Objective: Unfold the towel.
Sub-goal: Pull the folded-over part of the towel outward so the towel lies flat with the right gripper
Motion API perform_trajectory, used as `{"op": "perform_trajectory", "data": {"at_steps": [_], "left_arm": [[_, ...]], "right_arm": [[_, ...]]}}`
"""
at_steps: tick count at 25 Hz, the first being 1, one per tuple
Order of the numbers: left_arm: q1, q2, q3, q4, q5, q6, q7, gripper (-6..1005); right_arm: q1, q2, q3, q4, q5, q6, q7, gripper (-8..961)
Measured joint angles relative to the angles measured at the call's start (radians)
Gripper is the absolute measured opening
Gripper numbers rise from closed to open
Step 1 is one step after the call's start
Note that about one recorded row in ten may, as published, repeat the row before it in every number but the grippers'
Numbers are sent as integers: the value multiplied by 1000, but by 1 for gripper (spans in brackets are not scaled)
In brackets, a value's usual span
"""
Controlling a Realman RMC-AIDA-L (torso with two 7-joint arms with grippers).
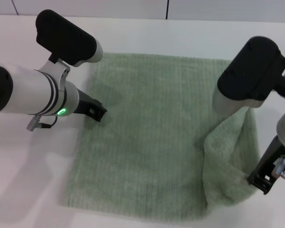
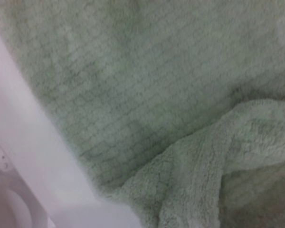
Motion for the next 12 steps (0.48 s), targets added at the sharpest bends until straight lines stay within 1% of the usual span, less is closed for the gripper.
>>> {"op": "perform_trajectory", "data": {"at_steps": [5, 12], "left_arm": [[-3, 0, -1, 0, 0, 0, 0, -1], [-5, 0, 2, 11, 1, 0, 0, -1]], "right_arm": [[-22, 1, -12, 9, 0, 4, 3, 15], [-29, 1, -16, 42, 0, 3, 10, 26]]}}
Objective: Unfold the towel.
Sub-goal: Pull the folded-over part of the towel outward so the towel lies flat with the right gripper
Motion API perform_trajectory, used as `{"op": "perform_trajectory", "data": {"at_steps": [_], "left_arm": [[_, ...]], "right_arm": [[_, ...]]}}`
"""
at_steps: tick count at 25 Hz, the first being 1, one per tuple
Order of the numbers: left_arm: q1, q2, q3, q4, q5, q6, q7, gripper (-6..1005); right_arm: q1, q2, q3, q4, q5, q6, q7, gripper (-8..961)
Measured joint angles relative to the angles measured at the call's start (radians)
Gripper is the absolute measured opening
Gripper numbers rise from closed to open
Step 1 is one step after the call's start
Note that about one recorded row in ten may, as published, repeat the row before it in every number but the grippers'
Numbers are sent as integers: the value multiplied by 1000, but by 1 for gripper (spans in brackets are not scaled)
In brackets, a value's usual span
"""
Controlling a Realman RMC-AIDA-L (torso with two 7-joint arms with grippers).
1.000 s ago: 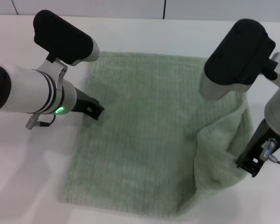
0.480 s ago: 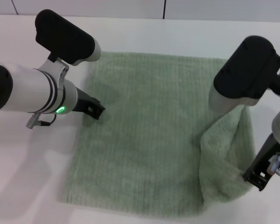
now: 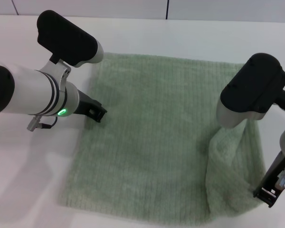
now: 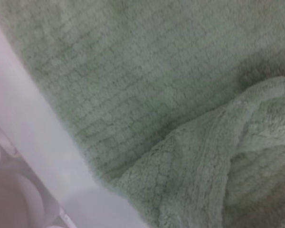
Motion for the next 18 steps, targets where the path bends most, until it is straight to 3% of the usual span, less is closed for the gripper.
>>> {"op": "perform_trajectory", "data": {"at_steps": [12, 18], "left_arm": [[0, -1, 3, 12, -2, 0, 0, -1], [0, -1, 10, 12, -2, 0, 1, -1]], "right_arm": [[-24, 0, -20, 143, -48, 21, 12, 45], [-41, 3, -52, 123, -41, 28, 13, 54]]}}
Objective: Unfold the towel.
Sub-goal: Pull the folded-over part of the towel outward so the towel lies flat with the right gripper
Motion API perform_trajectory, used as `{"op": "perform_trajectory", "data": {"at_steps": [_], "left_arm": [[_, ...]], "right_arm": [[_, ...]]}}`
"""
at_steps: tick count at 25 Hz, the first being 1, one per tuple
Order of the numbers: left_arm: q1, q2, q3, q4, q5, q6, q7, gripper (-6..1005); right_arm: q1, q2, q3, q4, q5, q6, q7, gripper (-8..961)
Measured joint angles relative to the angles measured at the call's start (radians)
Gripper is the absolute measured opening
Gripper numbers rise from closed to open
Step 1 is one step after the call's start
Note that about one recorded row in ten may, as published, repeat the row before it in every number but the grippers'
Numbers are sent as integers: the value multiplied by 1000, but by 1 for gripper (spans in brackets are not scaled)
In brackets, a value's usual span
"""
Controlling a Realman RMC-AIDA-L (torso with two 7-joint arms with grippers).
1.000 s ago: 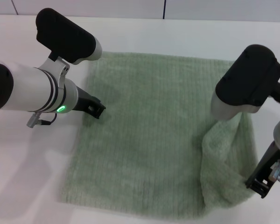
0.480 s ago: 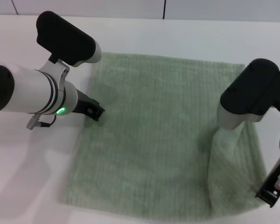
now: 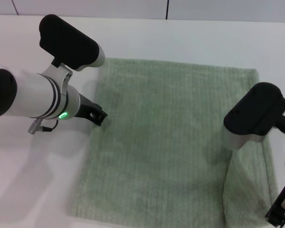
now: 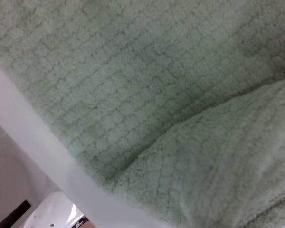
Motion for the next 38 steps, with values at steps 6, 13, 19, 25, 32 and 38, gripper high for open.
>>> {"op": "perform_trajectory", "data": {"at_steps": [6, 13, 19, 25, 32, 38], "left_arm": [[-2, 0, 2, 0, 0, 0, 1, -1], [-10, 1, 2, -3, 4, -1, 1, -2], [-21, 2, 0, -1, 1, -5, 14, 4], [-23, 1, 1, -6, 2, -11, 19, 14], [-23, 0, -1, -9, 2, -21, 26, 25], [-23, 0, -2, -13, 4, -22, 26, 34]], "right_arm": [[-2, -1, -5, -17, 0, 5, 0, 222], [-4, -5, 81, -140, 105, -9, 1, 330], [26, -4, 81, -119, 107, 76, 0, 342], [84, -1, 44, -87, 119, 100, 2, 340], [107, -1, 55, -106, 111, 101, 3, 340], [144, -2, 35, 17, 109, 136, -3, 340]]}}
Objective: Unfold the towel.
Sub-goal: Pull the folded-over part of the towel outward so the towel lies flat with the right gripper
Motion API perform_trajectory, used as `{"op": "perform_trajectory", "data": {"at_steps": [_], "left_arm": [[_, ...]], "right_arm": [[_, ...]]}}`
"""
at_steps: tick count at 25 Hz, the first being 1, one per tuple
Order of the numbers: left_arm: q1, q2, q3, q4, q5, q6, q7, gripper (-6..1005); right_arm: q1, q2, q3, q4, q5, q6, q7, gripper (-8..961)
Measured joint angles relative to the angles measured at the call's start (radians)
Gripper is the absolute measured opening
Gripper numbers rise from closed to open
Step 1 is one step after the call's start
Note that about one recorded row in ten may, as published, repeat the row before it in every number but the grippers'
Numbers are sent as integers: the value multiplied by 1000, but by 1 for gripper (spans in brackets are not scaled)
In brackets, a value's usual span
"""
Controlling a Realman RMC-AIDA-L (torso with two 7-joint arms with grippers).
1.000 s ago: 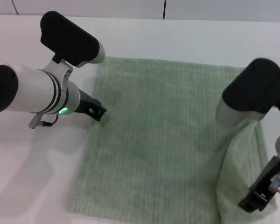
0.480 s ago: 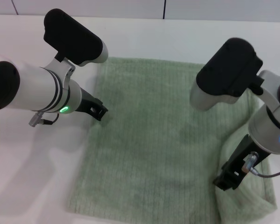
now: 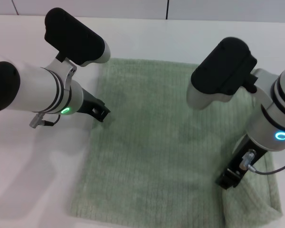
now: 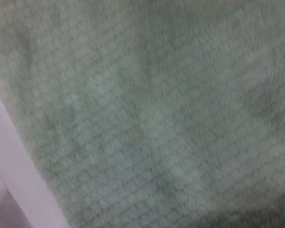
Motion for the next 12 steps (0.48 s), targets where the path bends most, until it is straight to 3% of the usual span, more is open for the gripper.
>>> {"op": "perform_trajectory", "data": {"at_steps": [6, 12], "left_arm": [[-2, 1, -2, -8, 3, 0, 0, 43], [-8, 1, -5, -8, 4, 0, 0, 53]], "right_arm": [[14, -3, -4, 67, -23, -39, -1, 340], [-14, -2, 9, -30, -69, -125, 3, 341]]}}
